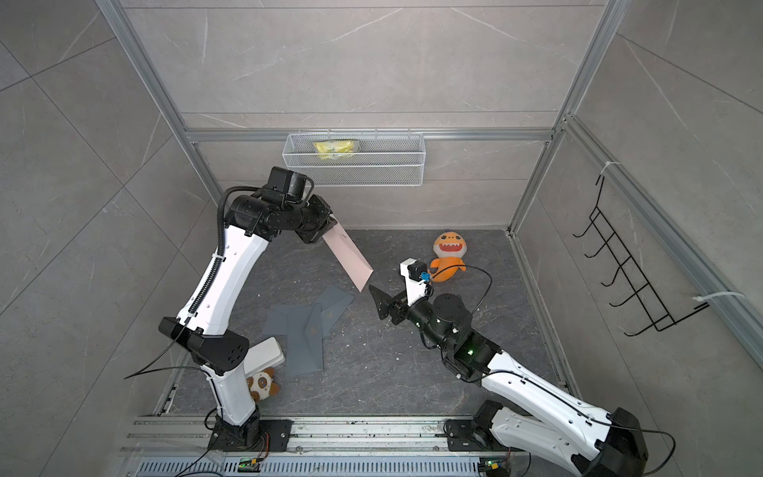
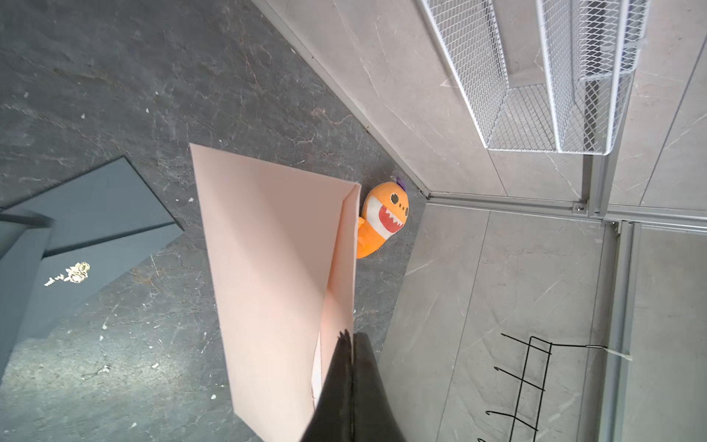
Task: Take the letter paper out of the envelope
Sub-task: Pick up the envelope from the center of the board.
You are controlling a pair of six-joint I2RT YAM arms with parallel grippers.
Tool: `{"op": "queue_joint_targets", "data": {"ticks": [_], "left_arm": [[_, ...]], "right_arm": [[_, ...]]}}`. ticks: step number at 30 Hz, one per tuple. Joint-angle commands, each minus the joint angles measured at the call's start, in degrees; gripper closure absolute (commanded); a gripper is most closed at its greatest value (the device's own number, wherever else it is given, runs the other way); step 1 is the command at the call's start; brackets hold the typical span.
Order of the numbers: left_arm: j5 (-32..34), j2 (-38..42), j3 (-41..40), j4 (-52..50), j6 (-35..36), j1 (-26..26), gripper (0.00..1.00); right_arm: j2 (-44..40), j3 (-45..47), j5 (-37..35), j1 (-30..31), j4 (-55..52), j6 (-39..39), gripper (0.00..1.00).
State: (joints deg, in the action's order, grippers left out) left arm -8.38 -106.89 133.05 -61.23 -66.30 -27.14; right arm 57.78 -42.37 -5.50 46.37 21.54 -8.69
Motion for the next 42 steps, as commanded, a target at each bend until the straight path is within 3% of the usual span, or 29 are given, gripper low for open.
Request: {"op": "queue_joint_targets", "data": {"ticks": [1, 12, 33, 36, 37, 38, 39, 42], "left_arm": [[-4.6, 4.9, -1.5, 5.9, -5.7, 0.8, 1.00], [-6.1, 6.3, -2.4, 6.0, -7.0, 1.7, 1.00], [-6.8, 7.1, -3.5, 6.2, -7.4, 1.9, 1.00], [-6.7, 7.4, -4.0, 6.3, -7.4, 1.9, 1.00], [-6.8, 7.5, -4.3, 6.5, -7.5, 1.9, 1.00], [-7.0, 7.6, -4.6, 6.9, -7.6, 1.9, 1.00], [-6.9, 7.7, -4.9, 7.2, -7.8, 2.0, 1.00], [-6.8, 8.0, -5.0, 7.4, -7.6, 2.0, 1.00]], "right_arm": [[4.3, 0.6, 1.0, -0.1, 10.3, 0.3, 0.12], [14.1, -1.0, 1.5, -0.7, 17.0, -0.9, 0.20], [21.5, -8.8, 3.1, -2.6, 18.3, -3.4, 0.55], [21.9, -10.4, 4.3, -3.0, 16.5, -4.0, 0.67], [22.2, -11.1, 5.8, -3.2, 15.4, -4.0, 0.77], [22.5, -11.9, 7.0, -3.4, 14.2, -4.1, 0.94], [22.7, -12.5, 7.0, -3.5, 13.2, -4.6, 1.00], [22.6, -12.3, 6.5, -3.6, 13.1, -6.2, 1.00]]}}
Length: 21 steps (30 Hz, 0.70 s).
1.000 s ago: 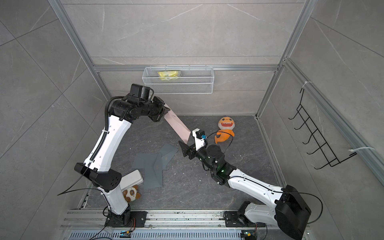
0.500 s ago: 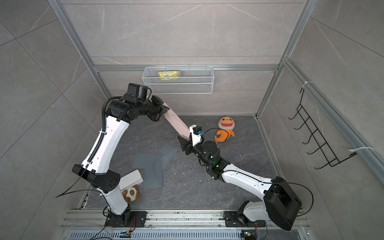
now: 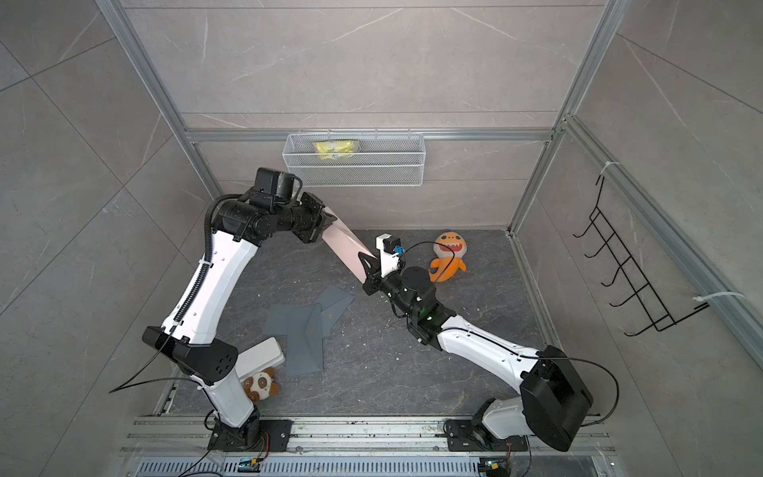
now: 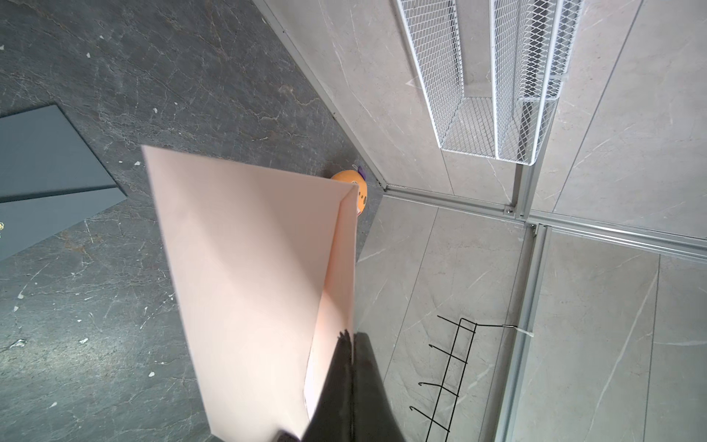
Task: Take the letter paper out of the envelope
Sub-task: Pick up the envelope from the center of the board.
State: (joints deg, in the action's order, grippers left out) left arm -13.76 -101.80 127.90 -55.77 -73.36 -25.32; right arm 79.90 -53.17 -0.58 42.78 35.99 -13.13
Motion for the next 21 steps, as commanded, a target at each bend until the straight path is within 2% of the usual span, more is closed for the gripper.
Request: {"op": "queue_joint_targets", "data": {"ticks": [1, 4, 5, 7, 9, 10, 11, 15, 18, 21], "left_arm": [[-1.4, 2.8, 0.1, 1.9, -0.4, 0.2, 1.00], [-1.3, 2.9, 0.2, 2.9, 1.1, 0.2, 1.00], [-1.4, 3.0, 0.2, 3.6, 2.1, 0.3, 0.91], [-1.2, 3.8, 0.4, 6.6, 3.8, 0.3, 0.66], [0.3, 4.8, 0.6, 9.0, 5.8, 0.3, 0.28], [0.6, 5.2, 0.7, 9.7, 7.0, 0.3, 0.14], [1.1, 5.6, 1.0, 10.0, 8.4, 0.3, 0.08], [2.0, 8.8, -2.4, 12.5, 13.0, 0.2, 0.08], [-0.1, 13.2, -12.8, 19.6, 14.0, 0.1, 0.10], [-2.8, 16.1, -22.8, 26.9, 14.4, -1.7, 0.15]], "right_arm": [[0.3, -1.4, 1.3, -0.1, -1.5, -2.2, 1.00], [-0.4, -2.6, -0.8, -0.1, -4.8, -4.5, 1.00], [-0.7, -3.2, -1.3, -0.2, -5.8, -5.2, 1.00], [-1.5, -4.3, -2.1, -0.5, -8.6, -7.9, 1.00], [-2.7, -5.0, -1.9, -1.3, -10.0, -11.2, 1.00], [-3.2, -5.7, -2.4, -1.8, -11.5, -13.4, 1.00], [-3.7, -7.1, -2.8, -2.6, -14.1, -16.3, 1.00], [-5.2, -11.2, -3.5, -6.5, -23.5, -31.1, 1.00], [-5.5, -15.2, 0.1, -11.4, -32.3, -47.1, 1.00], [-7.1, -15.0, 0.3, -13.4, -33.1, -59.1, 1.00]]}}
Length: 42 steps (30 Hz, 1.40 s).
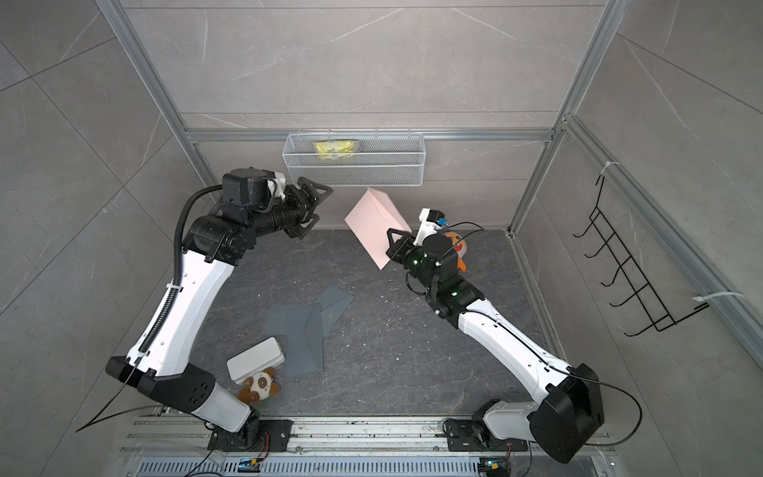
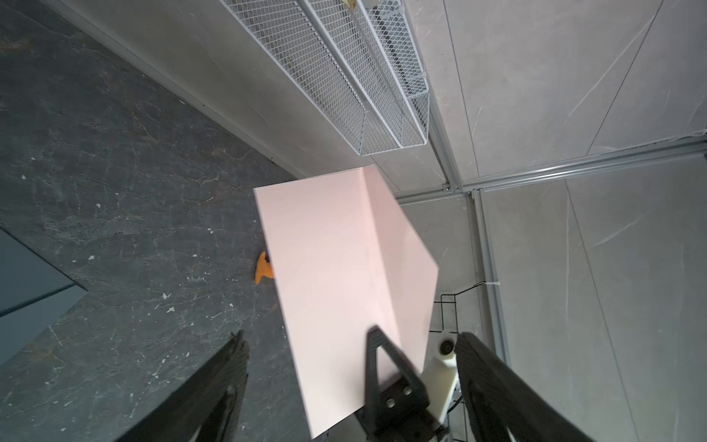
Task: Take the letter paper out of the envelope
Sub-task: Pick up the envelope from the center of the board.
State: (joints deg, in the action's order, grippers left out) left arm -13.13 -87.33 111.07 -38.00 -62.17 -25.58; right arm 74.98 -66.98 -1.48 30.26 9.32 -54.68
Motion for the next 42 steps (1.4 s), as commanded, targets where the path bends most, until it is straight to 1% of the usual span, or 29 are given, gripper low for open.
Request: {"op": "queue_joint_targets", "data": {"ticks": [1, 3, 5, 7, 9, 12, 14, 15, 17, 20, 23, 27, 28, 31, 34, 37, 38, 39, 40, 41, 42], "left_arm": [[-3.6, 2.0, -7.8, 10.6, 3.9, -2.6, 0.16], [-3.5, 2.2, -11.7, 14.4, 5.5, -6.1, 0.20], [-2.9, 2.0, -15.1, 19.5, 5.7, -9.3, 0.24], [-1.4, 1.8, -17.6, 23.5, 5.9, -11.9, 0.25], [-1.1, 0.9, -18.6, 25.7, 5.9, -12.9, 0.25], [-1.7, 0.0, -19.6, 28.4, 5.4, -13.0, 0.26], [-2.4, -0.8, -19.9, 29.2, 4.8, -13.1, 0.31], [-2.8, -1.3, -20.0, 29.5, 4.3, -13.1, 0.35], [-3.4, -2.0, -20.6, 30.4, 3.2, -13.2, 0.40], [-2.9, -2.2, -22.5, 33.3, 1.2, -13.4, 0.49], [-2.8, -3.0, -22.5, 34.3, 0.1, -13.4, 0.60], [-2.7, -3.9, -22.1, 34.3, -0.2, -13.4, 0.62], [-2.5, -4.0, -22.1, 34.0, -0.2, -13.4, 0.64], [-1.5, -4.1, -22.1, 33.9, -0.3, -13.4, 0.85], [-1.2, -4.3, -21.7, 34.2, -0.4, -13.4, 1.00], [-0.6, -4.0, -21.0, 33.1, 0.9, -13.3, 1.00], [-0.6, -3.7, -20.8, 32.8, 1.6, -13.0, 1.00], [-0.9, -3.5, -20.4, 32.4, 2.3, -12.6, 1.00], [-2.0, -3.5, -19.8, 31.7, 3.1, -12.0, 1.00], [-4.0, -3.6, -19.1, 31.1, 4.0, -11.1, 1.00], [-6.5, -4.1, -18.1, 30.6, 4.6, -10.1, 1.00]], "right_arm": [[-2.6, -0.9, 0.7, -1.1, -6.8, -20.5, 1.00], [-3.2, 0.3, 0.4, -1.4, -6.8, -27.5, 1.00], [-3.4, 1.5, 0.8, -1.7, -6.5, -32.6, 1.00], [-3.6, 2.7, 1.3, -1.8, -5.0, -36.5, 1.00], [-3.5, 3.3, 1.9, -1.8, -4.6, -39.6, 1.00], [-3.3, 4.4, 2.9, -1.8, -3.3, -42.0, 1.00], [-3.3, 5.4, 3.3, -1.7, -2.1, -43.7, 1.00], [-3.3, 5.9, 3.5, -1.8, -1.0, -44.5, 1.00], [-3.4, 6.2, 3.4, -1.7, -0.4, -45.1, 1.00], [-3.4, 6.5, 3.5, -1.7, 0.2, -45.5, 1.00], [-2.8, 7.5, 4.4, -1.7, 3.2, -47.3, 1.00], [-2.5, 7.6, 5.0, -1.7, 5.1, -47.5, 1.00], [-2.4, 7.5, 5.2, -1.7, 5.4, -47.4, 1.00], [-2.3, 7.1, 5.8, -1.6, 5.4, -47.3, 1.00], [-2.3, 7.0, 6.7, -1.6, 4.7, -46.7, 1.00], [-2.5, 6.6, 7.6, -1.6, 2.5, -45.2, 1.00], [-2.7, 6.5, 8.2, -1.6, 0.7, -44.2, 0.98], [-3.0, 6.5, 8.5, -1.7, -0.9, -43.0, 0.85], [-3.3, 6.6, 9.0, -2.2, -2.9, -40.6, 0.61], [-3.9, 6.1, 9.5, -2.8, -5.7, -37.4, 0.45], [-4.2, 5.4, 10.1, -3.6, -8.4, -33.4, 0.37]]}}
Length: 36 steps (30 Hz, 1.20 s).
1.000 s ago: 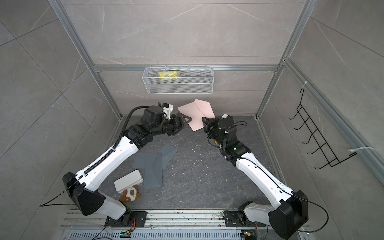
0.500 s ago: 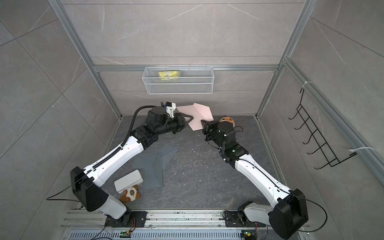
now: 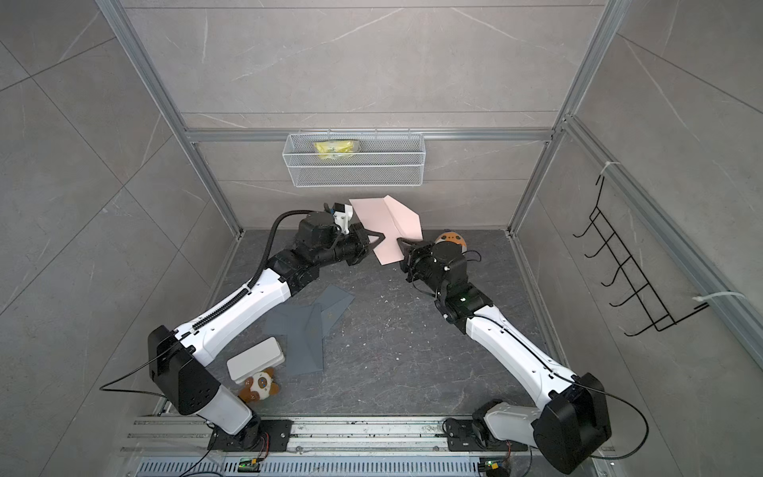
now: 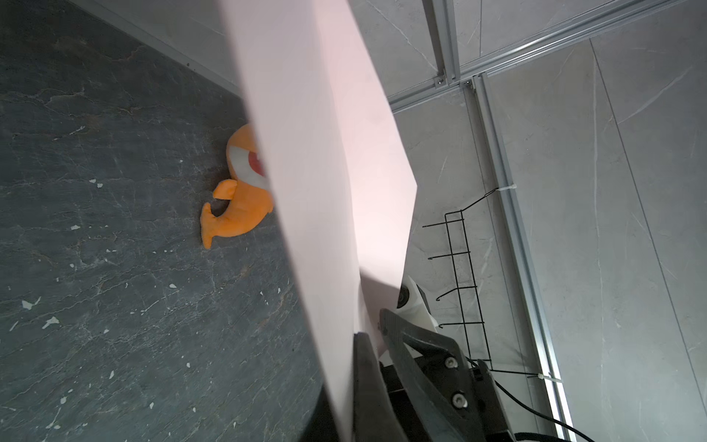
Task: Take the letter paper out of the envelope
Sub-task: Pick up the envelope from the center of the board.
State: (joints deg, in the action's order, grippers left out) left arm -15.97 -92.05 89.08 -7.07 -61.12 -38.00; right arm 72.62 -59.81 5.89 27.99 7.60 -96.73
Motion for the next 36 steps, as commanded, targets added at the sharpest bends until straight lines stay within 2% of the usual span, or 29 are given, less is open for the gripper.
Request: {"op": "queue_joint_targets", "data": {"ticks": [1, 4, 7, 9, 12, 18, 21, 24, 30, 36], "left_arm": [[-7.4, 0.0, 5.3, -1.7, 4.2, 3.5, 1.00], [-18.7, -2.6, 9.4, -6.8, 7.9, 7.1, 1.00], [-24.1, -3.0, 11.3, -13.2, 14.6, 8.9, 1.00], [-27.5, -2.6, 10.9, -14.1, 17.6, 9.5, 1.00], [-29.8, -2.1, 10.1, -15.2, 20.0, 10.1, 1.00], [-35.8, -2.3, 9.1, -11.4, 19.3, 10.9, 1.00], [-38.5, -2.6, 9.2, -9.5, 17.8, 10.9, 1.00], [-40.3, -2.6, 8.4, -6.8, 15.8, 10.9, 1.00], [-41.9, -2.6, 7.0, 0.0, 10.2, 11.5, 1.00], [-42.7, -3.5, 7.0, 4.0, 6.2, 11.5, 1.00]], "right_arm": [[-1.7, -3.8, 4.2, -2.5, -10.2, 14.6, 0.30], [1.5, -13.3, 11.0, -6.1, -25.9, 32.2, 0.26], [5.1, -22.5, 15.3, -7.5, -38.9, 47.5, 0.25], [5.9, -25.5, 15.5, -7.8, -43.7, 53.7, 0.24], [5.6, -26.9, 17.8, -7.9, -44.3, 59.0, 0.24], [6.8, -26.0, 21.0, -8.4, -44.5, 61.8, 0.24], [7.1, -25.0, 24.5, -10.2, -42.1, 61.2, 0.29], [7.4, -24.6, 27.6, -12.9, -40.4, 60.7, 0.30], [8.2, -21.2, 34.6, -16.1, -34.2, 57.0, 0.30], [7.8, -14.2, 41.5, -16.7, -19.7, 47.6, 0.30]]}}
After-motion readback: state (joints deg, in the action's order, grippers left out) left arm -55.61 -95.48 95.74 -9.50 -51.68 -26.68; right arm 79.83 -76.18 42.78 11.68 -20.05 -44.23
